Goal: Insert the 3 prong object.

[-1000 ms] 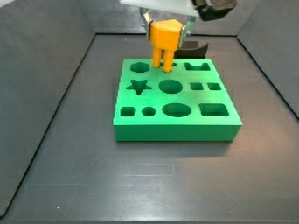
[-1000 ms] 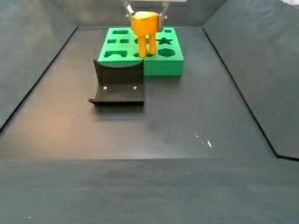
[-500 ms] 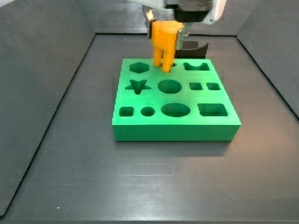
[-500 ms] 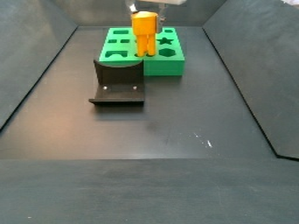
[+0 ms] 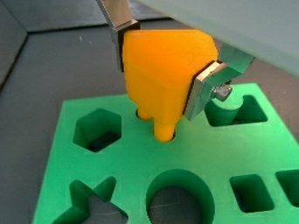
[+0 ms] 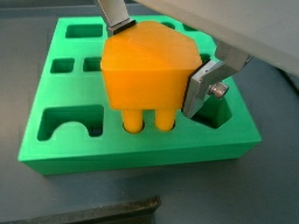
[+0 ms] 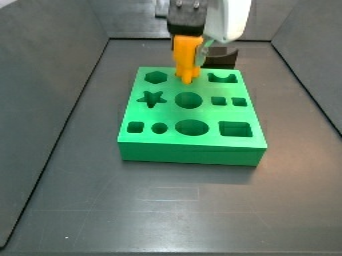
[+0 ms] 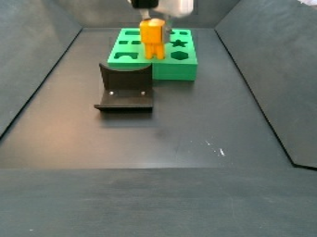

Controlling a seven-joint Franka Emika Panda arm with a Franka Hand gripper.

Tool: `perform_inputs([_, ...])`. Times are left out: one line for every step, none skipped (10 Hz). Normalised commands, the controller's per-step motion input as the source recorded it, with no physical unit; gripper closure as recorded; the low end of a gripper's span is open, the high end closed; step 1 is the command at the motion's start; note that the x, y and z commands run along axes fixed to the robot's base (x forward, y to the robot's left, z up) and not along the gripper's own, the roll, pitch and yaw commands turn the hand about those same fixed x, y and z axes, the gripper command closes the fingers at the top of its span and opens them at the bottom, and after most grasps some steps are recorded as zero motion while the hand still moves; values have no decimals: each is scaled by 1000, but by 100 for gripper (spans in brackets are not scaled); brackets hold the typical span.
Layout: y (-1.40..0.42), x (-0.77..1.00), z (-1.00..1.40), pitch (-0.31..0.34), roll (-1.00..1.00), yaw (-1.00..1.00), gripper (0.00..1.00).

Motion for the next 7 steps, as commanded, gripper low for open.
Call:
perform_inputs([117,-63,-340,-166,-371,46,100])
perform_inputs([97,-74,-326,-163,-383,40,100])
perform_inputs([106,-86,-306,-149,-401,37,100])
perform_inputs([74,-23,-231,-113,-210,0,100])
perform_inputs([26,0,-71,-61,-91,0,100])
perform_inputs([0,0,0,0,-6,0,100])
perform_inputs([0,0,0,0,0,0,100])
